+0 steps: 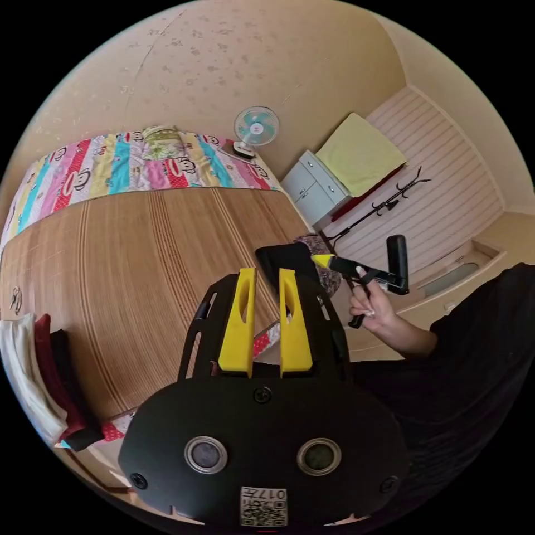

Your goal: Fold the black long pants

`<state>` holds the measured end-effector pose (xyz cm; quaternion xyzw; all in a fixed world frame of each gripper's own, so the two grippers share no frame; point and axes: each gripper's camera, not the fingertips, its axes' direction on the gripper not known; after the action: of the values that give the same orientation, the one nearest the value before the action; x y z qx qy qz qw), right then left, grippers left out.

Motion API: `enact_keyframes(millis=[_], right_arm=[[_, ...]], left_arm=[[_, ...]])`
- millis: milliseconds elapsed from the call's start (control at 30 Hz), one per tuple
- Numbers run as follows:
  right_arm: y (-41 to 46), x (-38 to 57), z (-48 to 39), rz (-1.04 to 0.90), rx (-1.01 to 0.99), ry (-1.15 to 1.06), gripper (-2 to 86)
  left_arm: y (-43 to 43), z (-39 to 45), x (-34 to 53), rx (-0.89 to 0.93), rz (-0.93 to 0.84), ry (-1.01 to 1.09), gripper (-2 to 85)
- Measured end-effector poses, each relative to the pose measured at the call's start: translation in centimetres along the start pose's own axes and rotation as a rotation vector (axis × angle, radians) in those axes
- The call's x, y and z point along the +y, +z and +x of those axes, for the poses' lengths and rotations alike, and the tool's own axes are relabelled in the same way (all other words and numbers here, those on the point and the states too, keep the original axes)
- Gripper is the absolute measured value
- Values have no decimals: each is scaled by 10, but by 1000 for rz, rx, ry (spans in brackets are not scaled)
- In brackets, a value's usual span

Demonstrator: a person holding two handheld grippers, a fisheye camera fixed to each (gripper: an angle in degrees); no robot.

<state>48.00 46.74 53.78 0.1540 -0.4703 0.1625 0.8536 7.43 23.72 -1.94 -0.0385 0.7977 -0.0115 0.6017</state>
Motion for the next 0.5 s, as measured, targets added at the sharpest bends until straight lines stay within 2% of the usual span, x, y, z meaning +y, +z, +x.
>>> enact_keyframes(millis=[33, 100, 133, 200, 300, 400, 500], right_arm=[[-10, -3, 24, -4, 13, 59, 70], [-49, -13, 118, 13, 26, 271, 73], [-58, -14, 139, 21, 44, 309, 74], [-91, -12, 223, 30, 102, 550, 77], [-123, 7, 307, 66, 82, 792, 85], [-146, 24, 345, 174, 18, 933, 103], [-165, 18, 348, 258, 26, 960, 122]], left_arm=[[32, 11, -2, 42, -35, 16, 66], [70, 25, 0, 37, -94, 60, 65], [90, 31, 5, 20, -131, 94, 65], [113, 33, 13, -8, -186, 125, 63], [135, 23, 28, -55, -222, 127, 34], [156, 2, 42, -112, -270, 107, 23], [174, -26, 55, -134, -291, 54, 24]])
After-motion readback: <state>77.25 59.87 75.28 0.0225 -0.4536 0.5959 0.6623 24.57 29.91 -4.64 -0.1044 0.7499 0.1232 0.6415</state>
